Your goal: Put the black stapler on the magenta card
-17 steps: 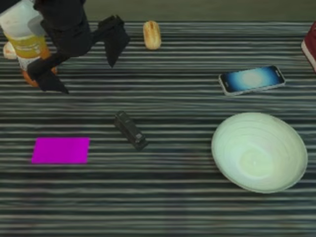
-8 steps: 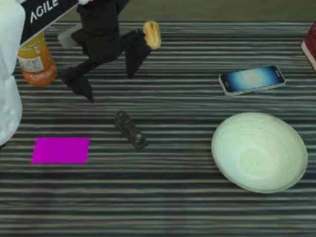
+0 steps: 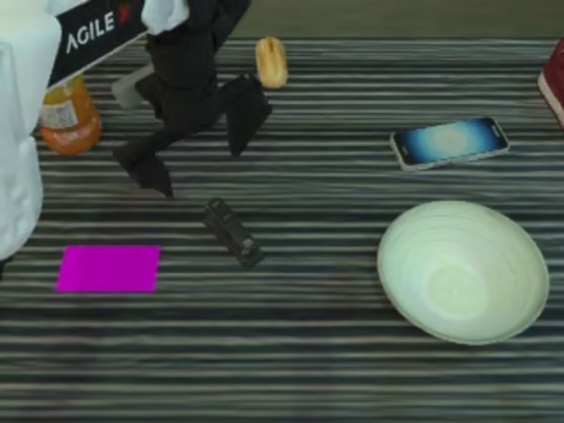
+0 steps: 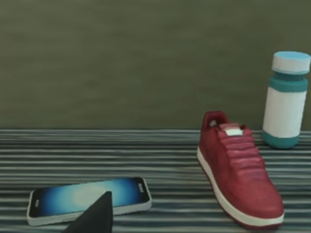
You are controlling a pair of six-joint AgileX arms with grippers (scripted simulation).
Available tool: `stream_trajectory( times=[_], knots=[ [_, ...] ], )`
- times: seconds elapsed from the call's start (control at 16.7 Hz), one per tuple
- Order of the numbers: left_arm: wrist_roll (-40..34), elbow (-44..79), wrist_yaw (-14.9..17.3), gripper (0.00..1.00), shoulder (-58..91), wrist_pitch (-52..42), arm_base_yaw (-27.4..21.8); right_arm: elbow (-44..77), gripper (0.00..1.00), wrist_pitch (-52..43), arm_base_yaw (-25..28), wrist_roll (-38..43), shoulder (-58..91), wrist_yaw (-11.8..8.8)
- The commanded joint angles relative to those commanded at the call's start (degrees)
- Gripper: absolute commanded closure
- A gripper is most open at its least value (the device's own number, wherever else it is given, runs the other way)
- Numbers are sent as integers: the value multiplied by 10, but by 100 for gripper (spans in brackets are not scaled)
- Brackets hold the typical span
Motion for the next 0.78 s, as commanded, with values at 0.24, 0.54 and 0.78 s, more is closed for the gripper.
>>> stream_trajectory(
  times=[0.24, 0.54, 0.78],
  knots=[
    [-1, -87, 0, 0, 17, 110, -1, 0, 0, 0, 0, 0, 0, 0],
    [-1, -112, 0, 0, 23, 137, -1, 0, 0, 0, 0, 0, 0, 0],
    [-1, -112, 0, 23, 23, 137, -1, 0, 0, 0, 0, 0, 0, 0]
  ],
)
